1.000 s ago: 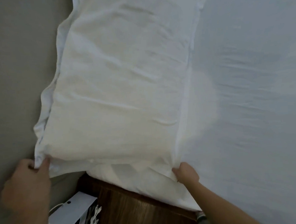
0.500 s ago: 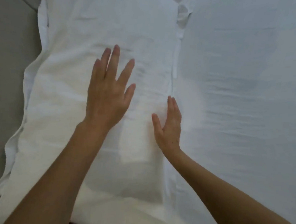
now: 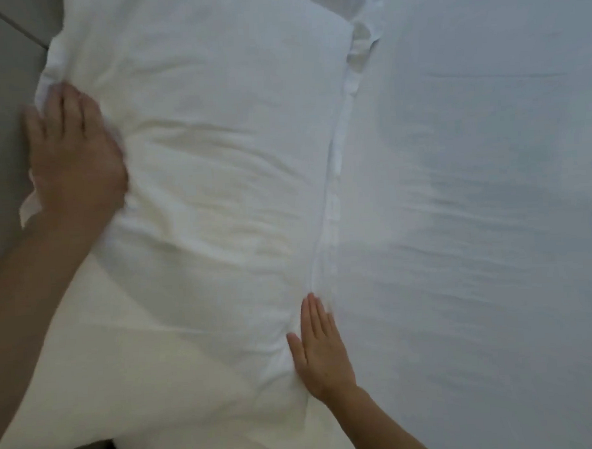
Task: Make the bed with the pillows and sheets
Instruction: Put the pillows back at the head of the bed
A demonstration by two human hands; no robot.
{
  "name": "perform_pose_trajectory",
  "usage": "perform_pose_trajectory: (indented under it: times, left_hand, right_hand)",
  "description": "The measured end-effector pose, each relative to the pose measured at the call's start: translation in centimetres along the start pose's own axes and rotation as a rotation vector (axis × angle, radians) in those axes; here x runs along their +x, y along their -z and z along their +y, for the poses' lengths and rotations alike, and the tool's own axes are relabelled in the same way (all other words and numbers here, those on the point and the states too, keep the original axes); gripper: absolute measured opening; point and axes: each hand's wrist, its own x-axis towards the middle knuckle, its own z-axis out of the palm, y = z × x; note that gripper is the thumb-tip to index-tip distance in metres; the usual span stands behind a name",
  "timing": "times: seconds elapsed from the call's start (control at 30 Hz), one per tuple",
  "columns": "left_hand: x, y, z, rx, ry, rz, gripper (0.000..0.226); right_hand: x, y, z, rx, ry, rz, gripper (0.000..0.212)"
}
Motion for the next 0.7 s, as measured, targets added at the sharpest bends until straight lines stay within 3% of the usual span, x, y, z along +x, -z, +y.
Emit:
perform_pose_trajectory:
  times: [0.07, 0.1, 0.2, 0.3, 0.4, 0.57, 0.7]
  left_hand:
    - [-2.0, 0.9, 4.0, -0.052, 0.121, 0.098, 0.053]
    - [-3.6, 1.6, 6.6, -0.073, 0.099, 0.135, 0.051]
    - [-9.9, 1.1, 14.3, -0.118, -0.269, 0.096, 0.049]
    - [-17.3, -1.8, 19.8, -0.170, -0.506, -0.079, 0.051]
    - [-26.0, -4.1, 22.6, -0.109, -0.629, -0.327, 0.054]
    - [-38.6, -4.6, 23.5, -0.074, -0.544, -0.615, 0.055]
    - [-43.0, -1.1, 23.7, -0.036, -0.553, -0.796, 0.063]
  right_hand:
    - [-1.3, -0.2, 0.5, -0.043, -0.009, -0.063, 0.079]
    - [-2.1, -0.3, 0.6, -0.102, -0.028, -0.082, 0.079]
    - [-5.7, -1.4, 1.8, -0.198, -0.055, -0.292, 0.069]
    - [-10.9, -3.4, 4.2, -0.337, 0.090, -0.401, 0.061]
    - [-15.5, -4.1, 6.7, -0.362, 0.105, -0.474, 0.057]
    - [-20.1, -2.7, 10.2, -0.422, 0.099, -0.398, 0.053]
    - [-21.1, 1.6, 11.7, -0.382, 0.007, -0.286, 0.063]
